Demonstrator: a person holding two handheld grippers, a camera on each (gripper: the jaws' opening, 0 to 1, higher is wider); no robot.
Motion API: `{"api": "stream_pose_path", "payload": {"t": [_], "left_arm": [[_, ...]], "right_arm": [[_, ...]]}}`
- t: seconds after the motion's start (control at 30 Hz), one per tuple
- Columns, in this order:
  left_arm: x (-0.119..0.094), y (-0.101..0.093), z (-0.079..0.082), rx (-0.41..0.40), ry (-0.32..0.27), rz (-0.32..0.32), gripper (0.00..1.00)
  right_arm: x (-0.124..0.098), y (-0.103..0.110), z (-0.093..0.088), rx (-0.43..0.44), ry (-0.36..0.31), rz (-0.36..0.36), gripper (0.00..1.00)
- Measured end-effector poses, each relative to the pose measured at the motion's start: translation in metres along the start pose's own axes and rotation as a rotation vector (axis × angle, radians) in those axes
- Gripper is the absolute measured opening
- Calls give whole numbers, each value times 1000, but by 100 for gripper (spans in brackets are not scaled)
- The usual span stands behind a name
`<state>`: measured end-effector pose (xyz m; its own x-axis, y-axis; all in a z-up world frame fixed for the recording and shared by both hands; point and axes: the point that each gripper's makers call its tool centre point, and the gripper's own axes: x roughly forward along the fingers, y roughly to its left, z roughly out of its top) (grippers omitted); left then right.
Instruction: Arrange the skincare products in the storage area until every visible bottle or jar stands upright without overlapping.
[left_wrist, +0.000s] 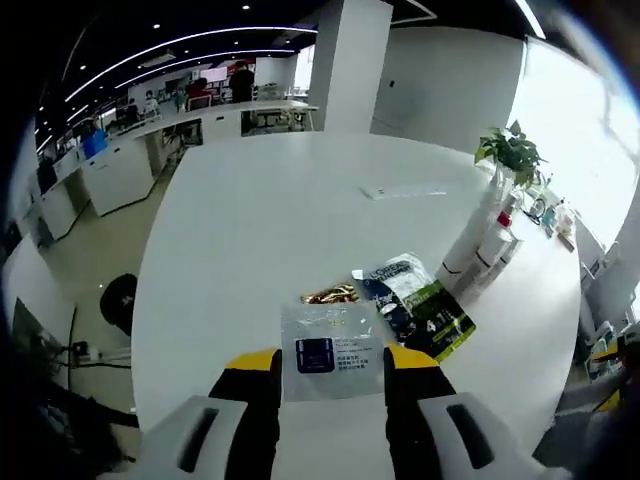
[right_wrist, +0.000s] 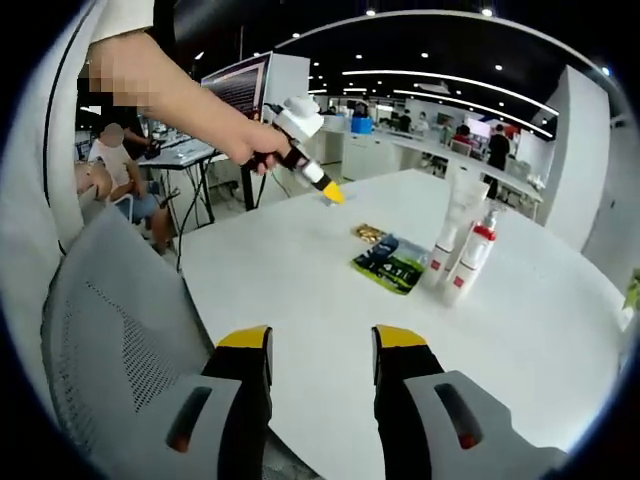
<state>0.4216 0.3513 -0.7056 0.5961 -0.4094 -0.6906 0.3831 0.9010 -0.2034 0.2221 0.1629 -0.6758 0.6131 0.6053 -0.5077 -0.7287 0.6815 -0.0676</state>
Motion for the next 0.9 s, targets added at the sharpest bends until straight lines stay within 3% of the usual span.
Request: {"api": "stream_pose_path", "payload": {"t": [0.2, 0.37, 0.5, 0.6, 0.77, 0.9], "left_arm": [[-34, -48, -11, -65, -94, -52, 42], [-52, -93, -34, -91, -139, -101, 42], [-65, -117, -54, -83, -152, -128, 42], [-76, -128, -65, -86, -172, -139, 42], [-93, -143, -76, -106, -210, -166, 42], [-103, -154, -84, -84, -228, -179, 42]], "right_arm": [[-2, 1, 6, 8, -27, 10, 38], [-3, 3, 10, 57, -52, 39, 38], [-5, 7, 16, 60, -77, 55, 39], [-9, 18, 24, 69, -111, 108, 40], [-16, 9, 41, 245, -180, 147, 40], [-11, 11, 48, 495, -198, 230, 39]]}}
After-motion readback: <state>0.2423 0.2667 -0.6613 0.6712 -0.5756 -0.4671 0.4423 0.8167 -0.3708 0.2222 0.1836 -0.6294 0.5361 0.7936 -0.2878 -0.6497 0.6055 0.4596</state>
